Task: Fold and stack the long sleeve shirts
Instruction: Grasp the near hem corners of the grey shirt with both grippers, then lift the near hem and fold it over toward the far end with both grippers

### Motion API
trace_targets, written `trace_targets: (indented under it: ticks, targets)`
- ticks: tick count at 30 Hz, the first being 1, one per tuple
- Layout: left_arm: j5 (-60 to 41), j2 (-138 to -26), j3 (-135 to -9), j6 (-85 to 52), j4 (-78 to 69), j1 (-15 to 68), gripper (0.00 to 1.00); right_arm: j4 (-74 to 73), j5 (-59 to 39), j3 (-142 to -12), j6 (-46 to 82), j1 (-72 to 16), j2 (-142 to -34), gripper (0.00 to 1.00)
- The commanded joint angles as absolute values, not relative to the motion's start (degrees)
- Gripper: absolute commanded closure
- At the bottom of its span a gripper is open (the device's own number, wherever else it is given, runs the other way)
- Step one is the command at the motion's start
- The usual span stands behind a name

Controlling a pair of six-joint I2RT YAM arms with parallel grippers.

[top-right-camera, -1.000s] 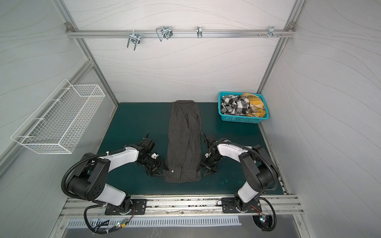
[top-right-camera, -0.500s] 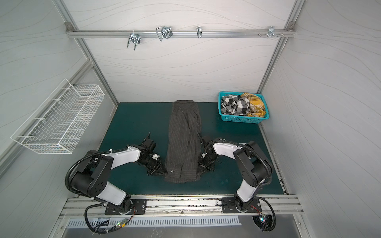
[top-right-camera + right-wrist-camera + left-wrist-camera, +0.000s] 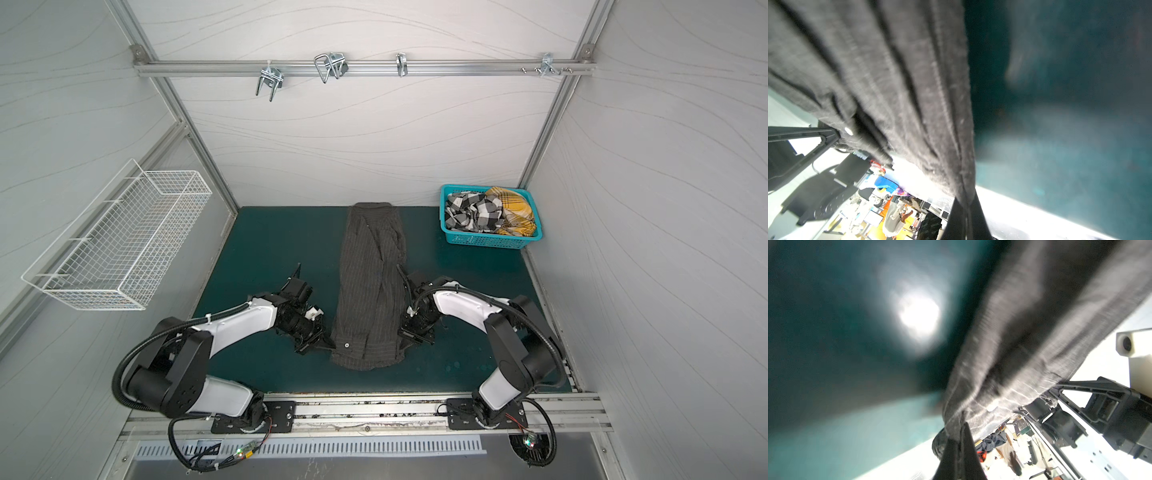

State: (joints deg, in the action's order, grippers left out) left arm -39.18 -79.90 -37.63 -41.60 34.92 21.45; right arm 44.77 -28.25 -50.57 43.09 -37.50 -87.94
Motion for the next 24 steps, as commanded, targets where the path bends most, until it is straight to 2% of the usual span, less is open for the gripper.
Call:
trace_targets:
  ticks: [1,9,16,20,24]
  targets:
    - [-38.40,-75.83,-36.71,-41.18,39.44,22.47,1.00,50.44,-27.73,-49.84,43.88,-38.55,-83.32,1.00]
    - [-39.02,-70.77,-34.61,-42.89,41.26,23.69,1.00,51.60,-29.04,-49.57,44.33,-38.68,-79.70,1.00]
    - [-37.71,-67.92,-45.50,-44.65,44.04,23.30,1.00,55.26,-29.50,-57.82,41.46,-35.34,-79.86,1.00]
    - [-37.93,-72.74,-53.02,-46.82,39.55,22.42,1.00,55.64,-32.02,-64.41,38.19,-29.75,-83.53,1.00]
    - [-35.64,-83.00,-62.20,-47.29,34.84,20.16,1.00,55.09,-34.41,-75.19,34.82,-25.04,-93.11,1.00]
